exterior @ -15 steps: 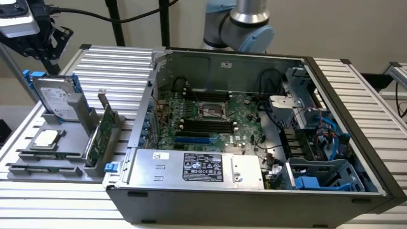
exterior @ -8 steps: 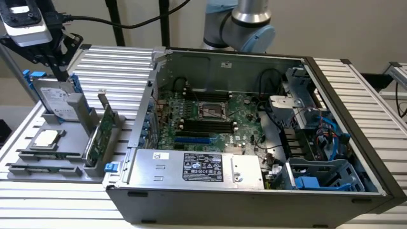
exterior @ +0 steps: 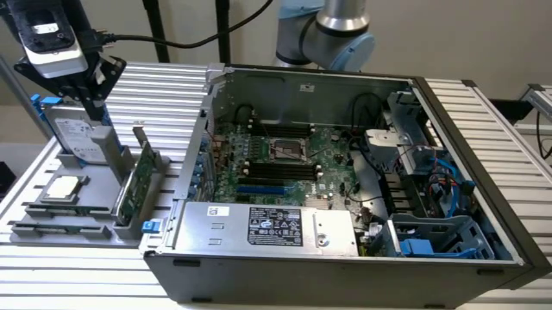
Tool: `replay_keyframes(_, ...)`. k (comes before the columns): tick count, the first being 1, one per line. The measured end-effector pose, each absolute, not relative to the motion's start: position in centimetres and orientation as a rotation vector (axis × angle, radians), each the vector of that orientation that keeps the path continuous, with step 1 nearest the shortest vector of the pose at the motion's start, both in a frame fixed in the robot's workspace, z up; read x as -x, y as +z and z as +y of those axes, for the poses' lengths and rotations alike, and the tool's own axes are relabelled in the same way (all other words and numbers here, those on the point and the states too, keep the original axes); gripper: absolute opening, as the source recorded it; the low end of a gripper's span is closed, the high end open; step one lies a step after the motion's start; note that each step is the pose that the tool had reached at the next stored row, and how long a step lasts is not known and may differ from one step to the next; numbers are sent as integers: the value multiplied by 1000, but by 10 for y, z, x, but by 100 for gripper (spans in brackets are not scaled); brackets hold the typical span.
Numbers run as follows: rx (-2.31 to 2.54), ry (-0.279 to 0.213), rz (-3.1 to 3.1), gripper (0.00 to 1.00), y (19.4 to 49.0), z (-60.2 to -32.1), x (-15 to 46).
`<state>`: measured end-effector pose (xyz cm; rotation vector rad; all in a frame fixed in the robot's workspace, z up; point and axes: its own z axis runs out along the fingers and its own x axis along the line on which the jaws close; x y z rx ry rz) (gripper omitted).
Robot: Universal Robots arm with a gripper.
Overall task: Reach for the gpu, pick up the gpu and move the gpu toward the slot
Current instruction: 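Reach for the gpu, then pick up the gpu and move the gpu toward the slot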
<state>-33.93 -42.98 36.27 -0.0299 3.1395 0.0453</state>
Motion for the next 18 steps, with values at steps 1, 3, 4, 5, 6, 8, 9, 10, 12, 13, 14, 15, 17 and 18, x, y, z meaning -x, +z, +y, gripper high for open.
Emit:
replay_keyframes(1,30,45,3139,11,362,-431,337)
replay_keyframes(3,30,45,3139,11,360,-434,332)
replay_keyframes(4,30,44,3139,11,359,-436,329)
replay_keyframes(5,30,44,3139,11,358,-437,326)
replay_keyframes(6,30,44,3139,11,357,-439,324)
replay_keyframes(8,30,43,3139,11,356,-442,317)
replay_keyframes(9,30,43,3139,11,355,-443,315)
replay_keyframes(10,30,43,3139,11,355,-444,313)
replay_keyframes(12,30,44,3140,11,355,-444,313)
replay_keyframes(13,30,44,3140,11,355,-444,313)
replay_keyframes(14,30,44,3140,11,355,-444,313)
replay_keyframes(15,30,44,3140,11,355,-444,313)
replay_keyframes(17,30,44,3140,11,355,-444,313)
replay_keyframes(18,30,44,3140,11,355,-444,313)
